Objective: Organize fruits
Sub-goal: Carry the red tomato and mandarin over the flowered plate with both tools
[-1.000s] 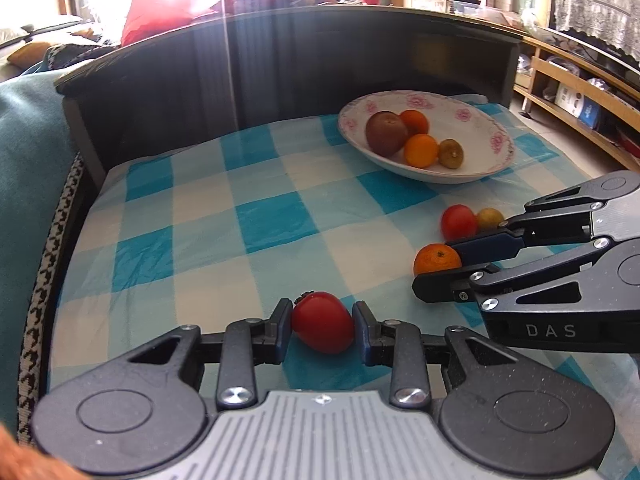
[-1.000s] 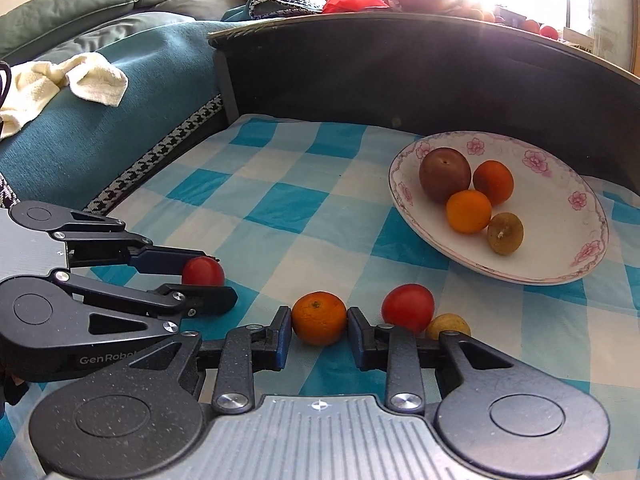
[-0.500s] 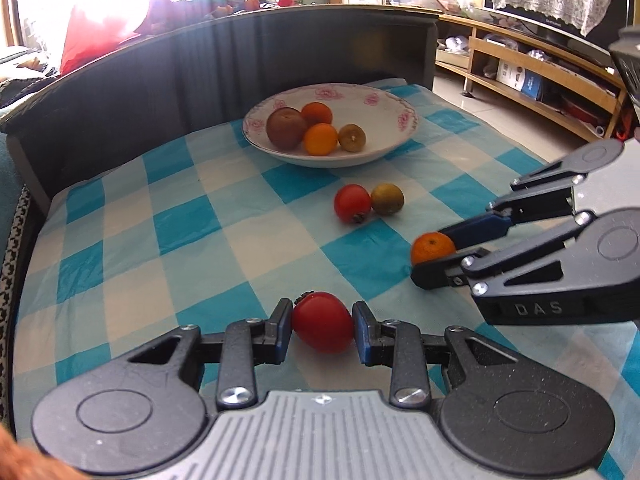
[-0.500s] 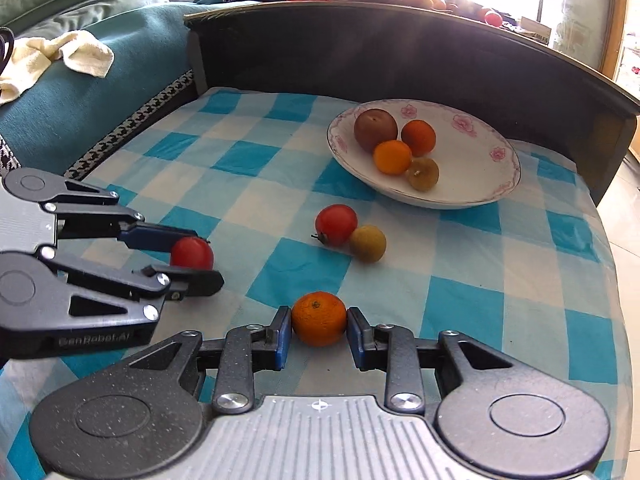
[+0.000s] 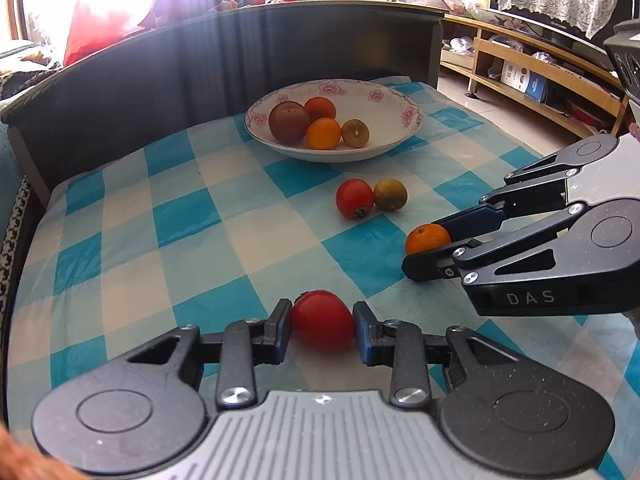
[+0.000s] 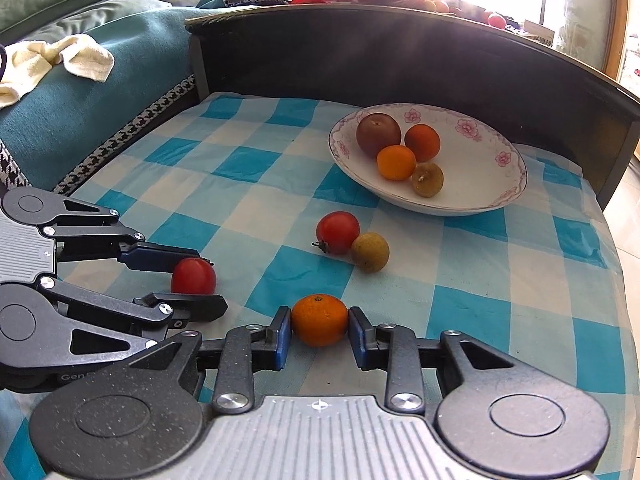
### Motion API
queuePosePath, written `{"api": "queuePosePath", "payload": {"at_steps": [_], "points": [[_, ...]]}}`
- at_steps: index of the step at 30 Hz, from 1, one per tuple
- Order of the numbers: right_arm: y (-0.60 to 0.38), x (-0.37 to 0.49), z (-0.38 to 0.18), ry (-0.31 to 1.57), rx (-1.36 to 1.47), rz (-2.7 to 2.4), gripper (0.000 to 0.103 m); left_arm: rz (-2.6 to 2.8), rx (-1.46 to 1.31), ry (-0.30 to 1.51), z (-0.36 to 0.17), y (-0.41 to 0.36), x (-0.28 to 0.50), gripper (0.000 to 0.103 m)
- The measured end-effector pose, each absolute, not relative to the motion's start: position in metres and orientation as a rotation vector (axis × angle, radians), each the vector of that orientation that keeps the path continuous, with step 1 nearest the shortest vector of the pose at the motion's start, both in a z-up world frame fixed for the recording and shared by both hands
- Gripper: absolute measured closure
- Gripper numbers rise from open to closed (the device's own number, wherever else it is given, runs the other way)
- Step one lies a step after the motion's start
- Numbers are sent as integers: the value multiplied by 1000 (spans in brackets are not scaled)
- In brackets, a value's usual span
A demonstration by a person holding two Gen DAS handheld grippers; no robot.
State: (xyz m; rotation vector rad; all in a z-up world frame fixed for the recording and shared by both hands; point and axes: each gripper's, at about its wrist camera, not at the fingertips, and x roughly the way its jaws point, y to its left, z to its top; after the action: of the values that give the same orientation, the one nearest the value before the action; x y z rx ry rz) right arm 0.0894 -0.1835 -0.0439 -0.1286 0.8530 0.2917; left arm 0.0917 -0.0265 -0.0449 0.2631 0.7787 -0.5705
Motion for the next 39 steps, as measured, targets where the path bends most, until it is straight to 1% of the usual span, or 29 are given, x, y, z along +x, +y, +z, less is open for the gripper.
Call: {"api": "queuePosePath", "payload": {"at_steps": [8, 20, 29, 39], "points": [[-185, 95, -39, 838, -117, 288, 79, -559, 229, 777, -38, -29, 97, 62], [-192, 103, -19, 777, -87, 284, 79, -533, 197, 702, -16, -41, 113, 62], [-208, 120, -5, 722, -61, 239, 79, -523, 189, 644, -3, -60, 143, 62], [-229, 148, 2, 671, -53, 170, 79, -511, 163, 647, -5, -85, 179, 62]]}}
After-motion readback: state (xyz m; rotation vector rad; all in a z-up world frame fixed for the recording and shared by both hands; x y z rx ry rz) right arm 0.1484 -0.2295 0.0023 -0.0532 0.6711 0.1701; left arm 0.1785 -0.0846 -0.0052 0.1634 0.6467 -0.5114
